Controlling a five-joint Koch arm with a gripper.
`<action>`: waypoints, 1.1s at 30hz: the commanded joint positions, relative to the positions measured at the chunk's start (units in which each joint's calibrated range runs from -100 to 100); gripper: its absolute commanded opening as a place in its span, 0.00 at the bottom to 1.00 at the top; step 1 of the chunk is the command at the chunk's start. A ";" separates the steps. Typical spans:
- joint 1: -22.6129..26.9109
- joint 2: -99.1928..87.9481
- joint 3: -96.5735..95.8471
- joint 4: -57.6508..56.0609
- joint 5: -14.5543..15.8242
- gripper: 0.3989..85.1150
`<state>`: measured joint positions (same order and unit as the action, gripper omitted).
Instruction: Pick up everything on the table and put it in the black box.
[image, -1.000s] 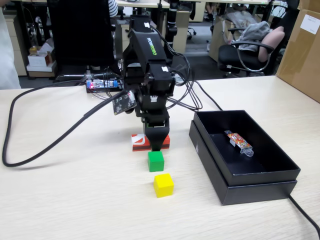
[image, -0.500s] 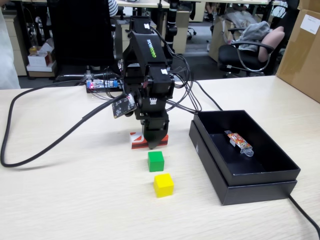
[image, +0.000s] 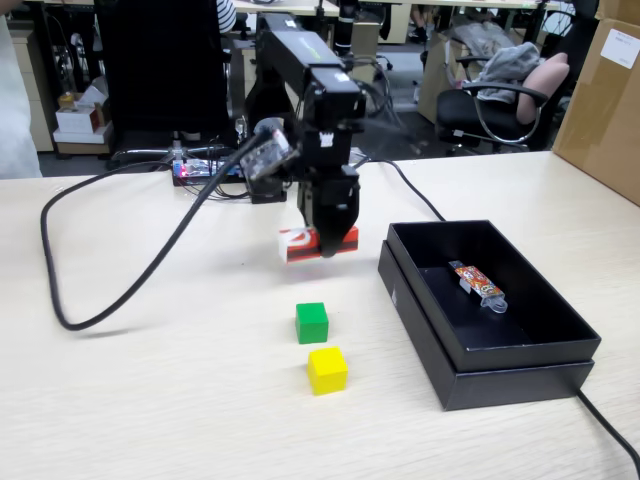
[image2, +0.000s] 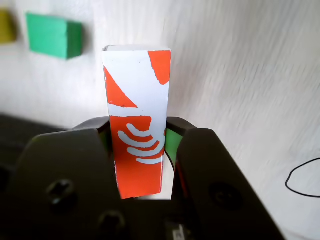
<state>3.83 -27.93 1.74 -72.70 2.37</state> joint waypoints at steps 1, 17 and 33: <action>3.17 -9.99 3.89 -1.38 0.29 0.01; 11.72 26.49 46.50 -1.30 3.27 0.01; 13.48 35.56 42.69 -0.61 6.15 0.01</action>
<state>17.70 10.32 43.56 -74.67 8.77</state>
